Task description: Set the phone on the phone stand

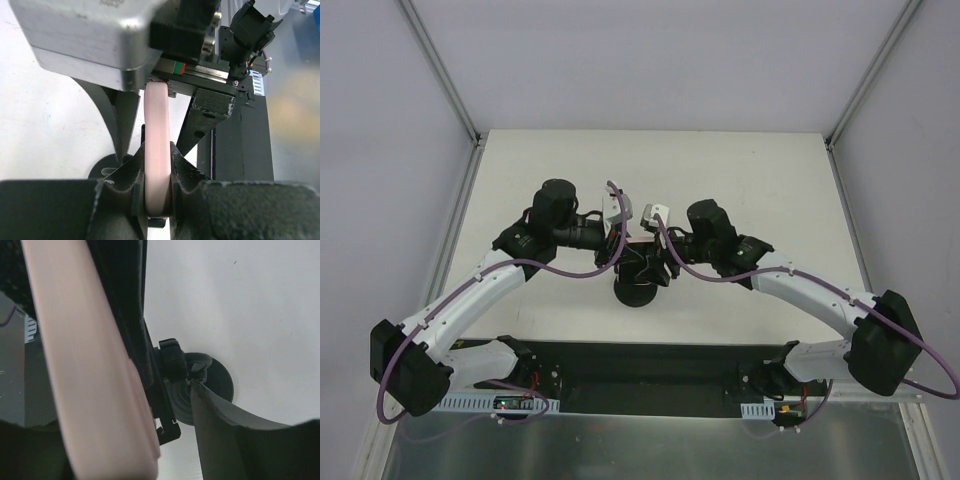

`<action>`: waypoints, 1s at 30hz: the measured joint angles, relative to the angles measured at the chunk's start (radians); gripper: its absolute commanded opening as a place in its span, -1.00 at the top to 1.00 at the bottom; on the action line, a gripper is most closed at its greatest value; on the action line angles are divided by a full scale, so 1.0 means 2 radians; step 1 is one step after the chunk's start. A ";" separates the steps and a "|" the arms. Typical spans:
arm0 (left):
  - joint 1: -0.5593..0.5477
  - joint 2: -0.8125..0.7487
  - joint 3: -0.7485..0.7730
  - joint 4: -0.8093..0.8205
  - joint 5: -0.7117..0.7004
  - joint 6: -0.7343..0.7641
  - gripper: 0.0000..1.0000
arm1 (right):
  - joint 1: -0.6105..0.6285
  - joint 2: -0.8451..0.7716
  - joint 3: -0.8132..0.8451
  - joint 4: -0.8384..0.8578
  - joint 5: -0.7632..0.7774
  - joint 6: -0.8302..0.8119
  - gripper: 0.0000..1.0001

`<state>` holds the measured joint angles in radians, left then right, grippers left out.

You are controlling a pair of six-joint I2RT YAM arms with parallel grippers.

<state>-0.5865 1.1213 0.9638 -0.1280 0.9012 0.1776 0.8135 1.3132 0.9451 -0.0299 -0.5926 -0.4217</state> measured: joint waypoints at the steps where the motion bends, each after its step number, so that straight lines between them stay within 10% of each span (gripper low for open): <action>1: 0.000 0.002 0.001 0.000 0.002 0.001 1.00 | 0.000 -0.002 -0.006 0.003 0.000 0.000 0.14; 3: 0.002 0.005 0.003 -0.001 0.006 0.004 1.00 | 0.001 -0.005 -0.013 0.008 0.000 0.006 0.99; 16: 0.005 -0.001 -0.023 0.048 0.036 0.015 1.00 | 0.044 -0.057 -0.063 0.047 0.105 0.096 0.99; 19: 0.006 -0.001 -0.026 0.055 0.042 0.011 0.96 | 0.048 -0.057 -0.062 0.044 0.118 0.104 -0.01; 22: 0.011 0.001 -0.026 0.060 0.042 -0.002 0.17 | 0.049 -0.058 -0.053 0.032 0.141 0.130 -0.58; 26: 0.030 0.005 -0.026 0.065 0.043 -0.030 -0.49 | 0.048 -0.074 -0.041 0.011 0.177 0.167 -0.99; 30: 0.043 -0.011 -0.026 0.064 0.036 -0.052 -0.96 | 0.051 -0.116 -0.036 -0.031 0.207 0.192 -0.93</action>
<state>-0.5014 1.0988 0.9123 0.0010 0.9741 0.0731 0.9161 1.0805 0.8722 -0.0921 -0.1795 -0.0383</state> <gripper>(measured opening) 0.818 0.969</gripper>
